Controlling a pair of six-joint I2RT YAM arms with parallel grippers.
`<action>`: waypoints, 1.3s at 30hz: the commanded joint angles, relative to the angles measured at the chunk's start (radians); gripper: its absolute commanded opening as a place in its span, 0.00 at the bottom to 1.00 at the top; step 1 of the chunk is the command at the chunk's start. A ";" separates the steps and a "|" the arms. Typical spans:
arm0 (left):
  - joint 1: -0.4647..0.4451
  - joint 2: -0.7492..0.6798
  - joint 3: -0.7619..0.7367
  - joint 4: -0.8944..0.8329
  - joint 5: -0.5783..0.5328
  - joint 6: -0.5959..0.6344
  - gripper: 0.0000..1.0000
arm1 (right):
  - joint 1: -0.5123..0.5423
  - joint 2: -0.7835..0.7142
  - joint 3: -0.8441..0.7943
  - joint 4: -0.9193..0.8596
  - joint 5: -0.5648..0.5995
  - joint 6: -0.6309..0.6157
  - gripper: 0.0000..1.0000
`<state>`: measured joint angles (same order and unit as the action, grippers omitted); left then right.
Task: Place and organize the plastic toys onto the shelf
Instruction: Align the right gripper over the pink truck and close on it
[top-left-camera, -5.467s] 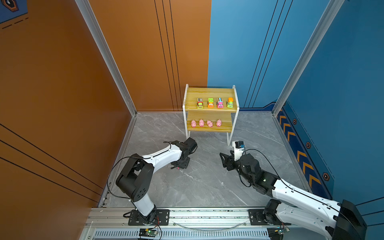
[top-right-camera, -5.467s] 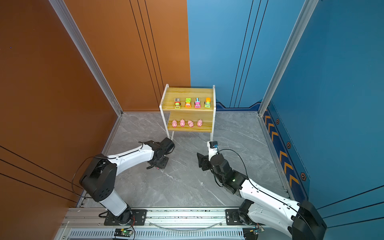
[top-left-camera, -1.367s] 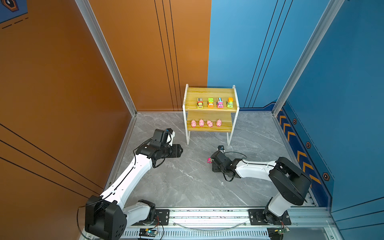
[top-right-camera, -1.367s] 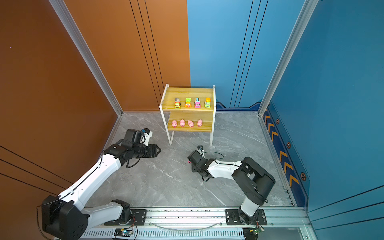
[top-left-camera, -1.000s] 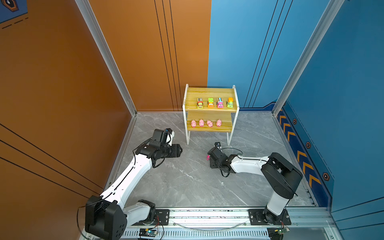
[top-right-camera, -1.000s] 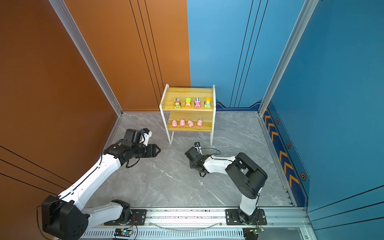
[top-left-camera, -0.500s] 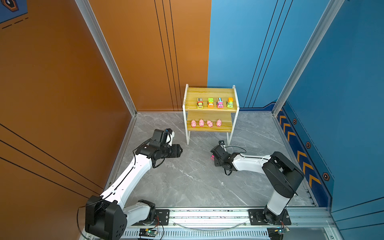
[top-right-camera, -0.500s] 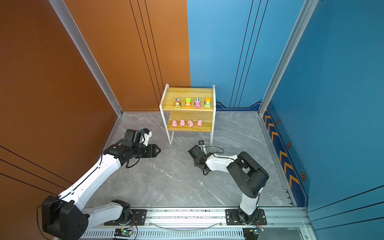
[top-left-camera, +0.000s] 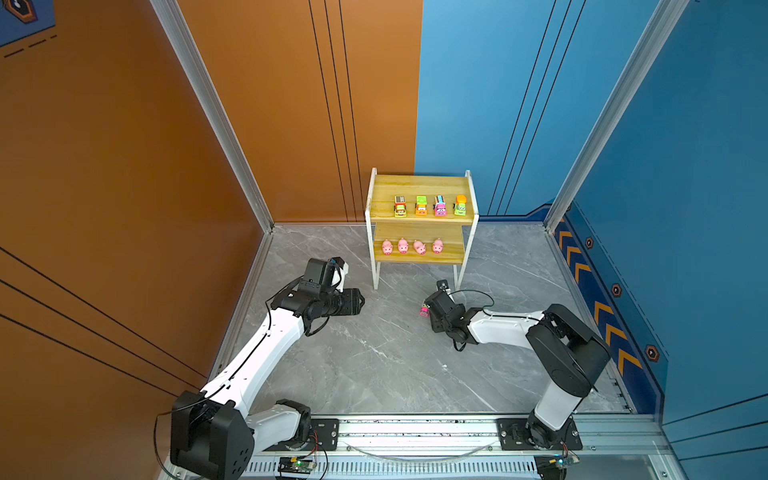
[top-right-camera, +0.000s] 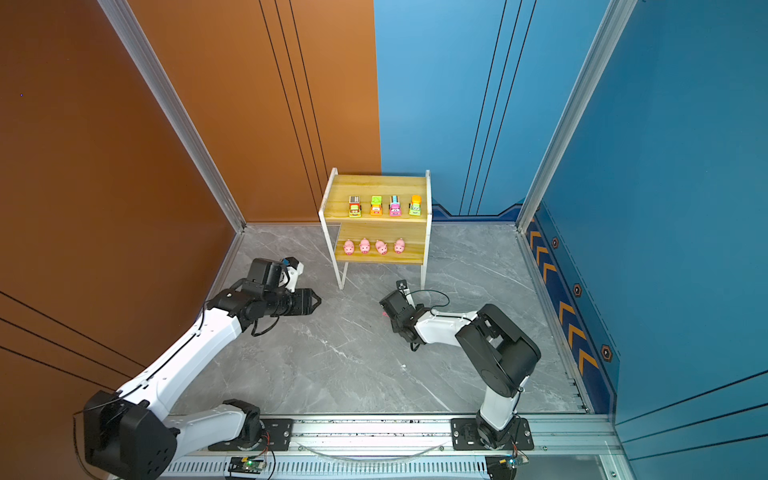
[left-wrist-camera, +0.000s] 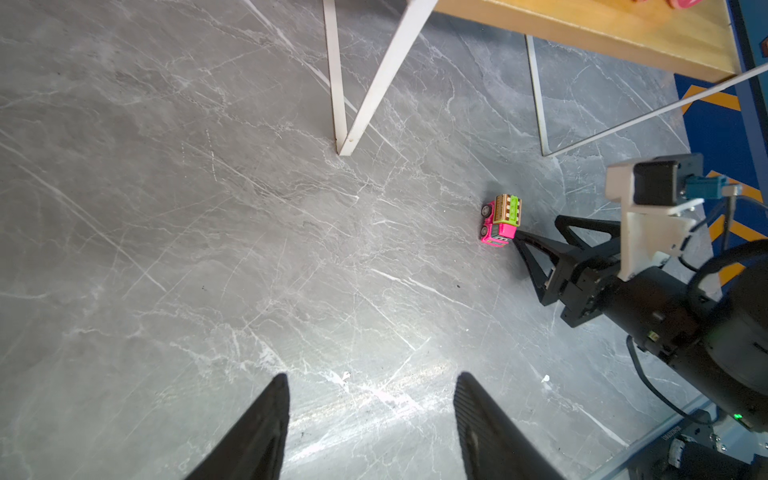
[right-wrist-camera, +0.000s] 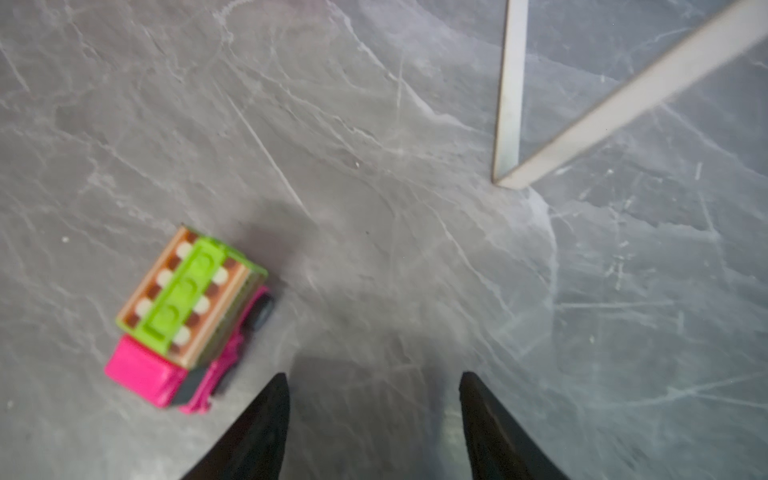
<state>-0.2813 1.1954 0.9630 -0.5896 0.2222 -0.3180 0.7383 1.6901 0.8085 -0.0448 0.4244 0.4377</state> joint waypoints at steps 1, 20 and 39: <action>0.004 -0.002 -0.014 0.011 0.007 0.012 0.65 | 0.006 -0.128 -0.053 -0.003 0.048 0.041 0.66; -0.086 -0.076 -0.023 -0.006 -0.030 -0.004 0.66 | 0.165 0.104 0.309 -0.226 0.186 0.484 0.69; -0.118 -0.104 -0.023 -0.006 -0.024 -0.004 0.66 | 0.121 0.321 0.478 -0.333 0.137 0.518 0.55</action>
<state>-0.3943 1.1069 0.9489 -0.5877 0.2024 -0.3218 0.8654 1.9808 1.2575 -0.3336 0.5720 0.9424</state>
